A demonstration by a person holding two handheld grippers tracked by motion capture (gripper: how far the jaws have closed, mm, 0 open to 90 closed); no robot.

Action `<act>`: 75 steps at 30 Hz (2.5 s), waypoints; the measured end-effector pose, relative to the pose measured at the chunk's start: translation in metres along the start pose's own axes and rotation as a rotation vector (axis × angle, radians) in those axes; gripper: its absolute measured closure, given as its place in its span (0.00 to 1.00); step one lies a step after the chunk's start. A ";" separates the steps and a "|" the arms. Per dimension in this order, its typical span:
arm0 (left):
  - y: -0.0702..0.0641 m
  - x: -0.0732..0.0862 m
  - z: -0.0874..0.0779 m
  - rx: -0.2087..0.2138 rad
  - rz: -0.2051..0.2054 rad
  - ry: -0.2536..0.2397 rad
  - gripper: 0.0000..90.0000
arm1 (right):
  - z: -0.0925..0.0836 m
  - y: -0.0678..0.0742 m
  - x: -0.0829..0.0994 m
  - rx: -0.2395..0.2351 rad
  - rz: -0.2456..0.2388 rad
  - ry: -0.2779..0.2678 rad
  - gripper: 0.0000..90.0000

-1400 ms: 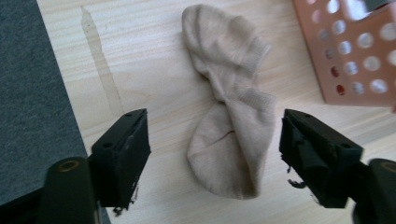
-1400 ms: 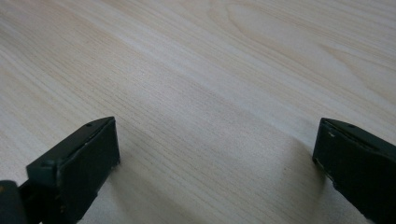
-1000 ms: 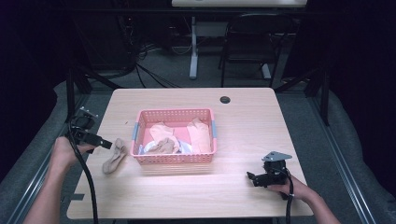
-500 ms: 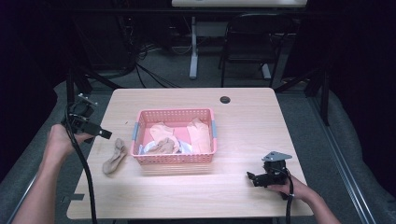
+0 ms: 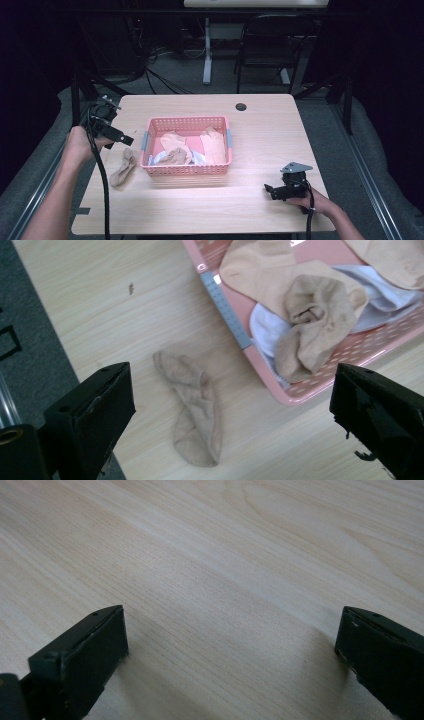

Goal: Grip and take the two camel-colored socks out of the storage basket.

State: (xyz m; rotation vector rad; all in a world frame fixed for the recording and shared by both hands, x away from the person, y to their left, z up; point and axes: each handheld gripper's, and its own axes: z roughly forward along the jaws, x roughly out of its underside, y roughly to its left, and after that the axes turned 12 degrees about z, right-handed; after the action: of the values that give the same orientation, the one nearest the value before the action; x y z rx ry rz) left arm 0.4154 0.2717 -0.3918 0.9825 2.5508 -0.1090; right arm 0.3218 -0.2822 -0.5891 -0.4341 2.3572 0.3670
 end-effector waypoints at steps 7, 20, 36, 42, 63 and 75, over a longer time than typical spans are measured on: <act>-0.012 -0.016 0.002 0.010 0.040 -0.008 0.03 | 0.000 0.000 0.000 0.000 -0.001 0.000 0.00; -0.031 -0.041 0.013 0.037 0.078 -0.007 0.02 | 0.000 0.000 0.000 -0.003 -0.004 -0.004 0.00; -0.042 -0.053 0.034 0.090 0.100 0.003 0.02 | 0.000 0.000 0.000 -0.002 0.000 -0.002 0.00; -0.046 -0.057 0.039 0.094 0.115 0.004 0.02 | 0.000 0.000 0.001 0.000 0.005 -0.006 0.00; -0.064 -0.058 0.083 0.136 0.111 0.008 0.06 | 0.000 0.001 0.001 0.003 0.009 -0.003 0.00; -0.068 -0.054 0.112 0.129 0.085 0.058 0.09 | 0.000 0.001 0.001 0.002 0.004 -0.005 0.00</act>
State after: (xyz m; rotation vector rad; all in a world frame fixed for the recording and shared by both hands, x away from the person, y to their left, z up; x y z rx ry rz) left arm 0.4454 0.1627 -0.4781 1.1561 2.5764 -0.2265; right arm 0.3209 -0.2819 -0.5895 -0.4265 2.3539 0.3672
